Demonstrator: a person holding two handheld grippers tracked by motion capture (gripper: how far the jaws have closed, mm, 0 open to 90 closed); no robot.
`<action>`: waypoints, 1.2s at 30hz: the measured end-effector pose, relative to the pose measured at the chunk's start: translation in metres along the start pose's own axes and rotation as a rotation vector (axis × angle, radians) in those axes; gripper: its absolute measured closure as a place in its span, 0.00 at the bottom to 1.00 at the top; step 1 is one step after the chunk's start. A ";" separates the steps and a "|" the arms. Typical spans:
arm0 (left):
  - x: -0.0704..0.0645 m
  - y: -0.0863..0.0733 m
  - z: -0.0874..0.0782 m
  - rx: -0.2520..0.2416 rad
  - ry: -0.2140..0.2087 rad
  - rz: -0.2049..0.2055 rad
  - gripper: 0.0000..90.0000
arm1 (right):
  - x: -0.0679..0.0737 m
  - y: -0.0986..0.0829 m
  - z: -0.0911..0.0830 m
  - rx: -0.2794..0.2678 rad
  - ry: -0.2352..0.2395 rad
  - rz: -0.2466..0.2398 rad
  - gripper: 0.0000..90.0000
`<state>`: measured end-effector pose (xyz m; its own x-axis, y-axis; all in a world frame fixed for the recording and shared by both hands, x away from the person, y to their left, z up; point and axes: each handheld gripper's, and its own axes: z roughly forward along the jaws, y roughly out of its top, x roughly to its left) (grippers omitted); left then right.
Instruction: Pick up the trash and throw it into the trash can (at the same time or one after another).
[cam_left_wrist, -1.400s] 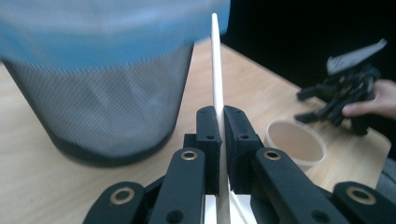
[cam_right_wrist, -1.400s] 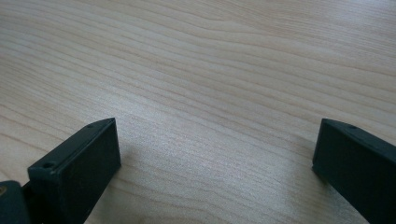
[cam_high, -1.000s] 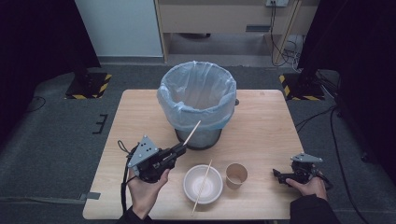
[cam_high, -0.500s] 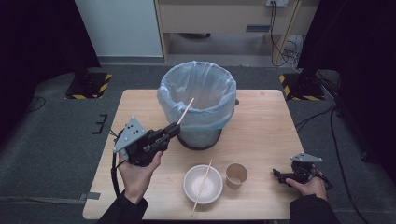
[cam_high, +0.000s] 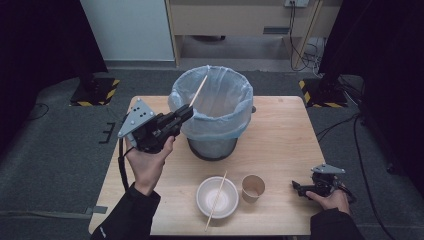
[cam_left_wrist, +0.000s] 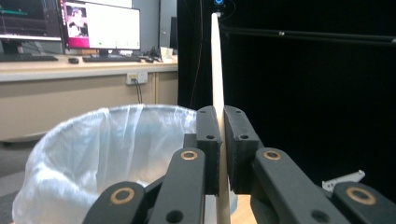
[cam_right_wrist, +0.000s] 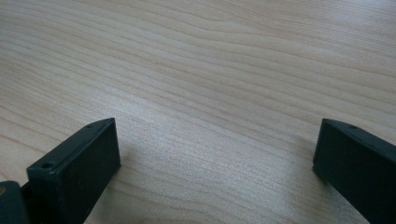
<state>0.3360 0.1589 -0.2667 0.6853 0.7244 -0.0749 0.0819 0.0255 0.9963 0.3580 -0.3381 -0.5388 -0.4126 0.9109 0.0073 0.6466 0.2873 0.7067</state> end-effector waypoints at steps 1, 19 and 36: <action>0.000 0.000 0.000 0.000 0.000 0.000 0.95 | 0.000 0.000 0.000 0.000 0.000 0.000 0.01; 0.020 0.022 0.046 -0.005 0.042 0.016 0.95 | 0.000 0.000 0.000 0.000 0.000 0.000 0.01; 0.029 0.039 0.086 -0.004 0.070 0.051 0.95 | 0.000 0.001 0.001 0.001 0.001 0.005 0.01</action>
<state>0.4213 0.1213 -0.2338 0.6364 0.7711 -0.0208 0.0453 -0.0105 0.9989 0.3588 -0.3373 -0.5389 -0.4096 0.9122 0.0116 0.6494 0.2826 0.7060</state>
